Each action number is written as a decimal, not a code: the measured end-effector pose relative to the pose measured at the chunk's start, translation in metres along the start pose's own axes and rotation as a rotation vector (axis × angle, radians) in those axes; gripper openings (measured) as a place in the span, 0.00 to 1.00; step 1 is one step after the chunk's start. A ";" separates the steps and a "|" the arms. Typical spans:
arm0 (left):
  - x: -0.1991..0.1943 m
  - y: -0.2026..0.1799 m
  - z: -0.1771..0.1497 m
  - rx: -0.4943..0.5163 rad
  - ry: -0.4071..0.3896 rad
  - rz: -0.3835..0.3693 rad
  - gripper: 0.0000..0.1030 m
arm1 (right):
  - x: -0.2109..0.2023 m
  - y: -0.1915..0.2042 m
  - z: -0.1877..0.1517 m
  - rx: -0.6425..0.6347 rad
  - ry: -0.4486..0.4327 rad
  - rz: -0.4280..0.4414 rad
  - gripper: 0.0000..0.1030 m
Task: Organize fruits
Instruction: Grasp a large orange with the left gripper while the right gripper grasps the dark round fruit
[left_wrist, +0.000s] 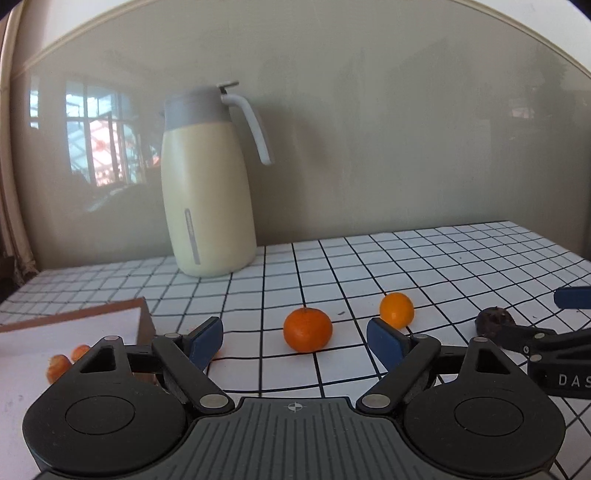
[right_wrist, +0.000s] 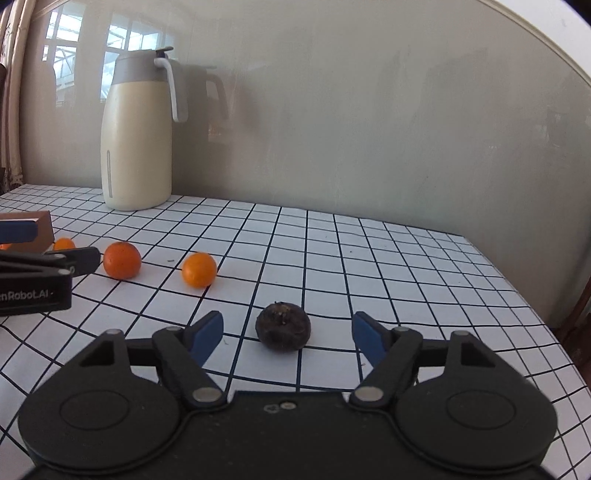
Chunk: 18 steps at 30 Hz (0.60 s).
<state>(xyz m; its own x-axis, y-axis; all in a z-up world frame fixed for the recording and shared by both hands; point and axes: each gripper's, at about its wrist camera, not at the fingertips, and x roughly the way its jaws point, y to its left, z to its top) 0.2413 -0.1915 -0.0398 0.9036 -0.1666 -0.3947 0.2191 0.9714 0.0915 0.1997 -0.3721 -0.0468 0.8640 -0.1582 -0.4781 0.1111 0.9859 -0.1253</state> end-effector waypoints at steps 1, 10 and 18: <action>0.003 -0.001 -0.001 0.000 0.006 0.000 0.83 | 0.004 -0.001 0.000 0.006 0.016 0.005 0.63; 0.038 -0.004 0.004 0.002 0.067 -0.008 0.83 | 0.034 -0.002 0.004 0.021 0.094 0.022 0.44; 0.061 -0.008 0.003 0.003 0.122 -0.025 0.75 | 0.044 -0.003 0.004 0.023 0.121 0.031 0.34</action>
<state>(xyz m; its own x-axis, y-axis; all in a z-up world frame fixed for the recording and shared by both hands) 0.2961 -0.2099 -0.0620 0.8463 -0.1683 -0.5055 0.2419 0.9667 0.0832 0.2397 -0.3814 -0.0639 0.8016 -0.1320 -0.5831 0.0977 0.9911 -0.0900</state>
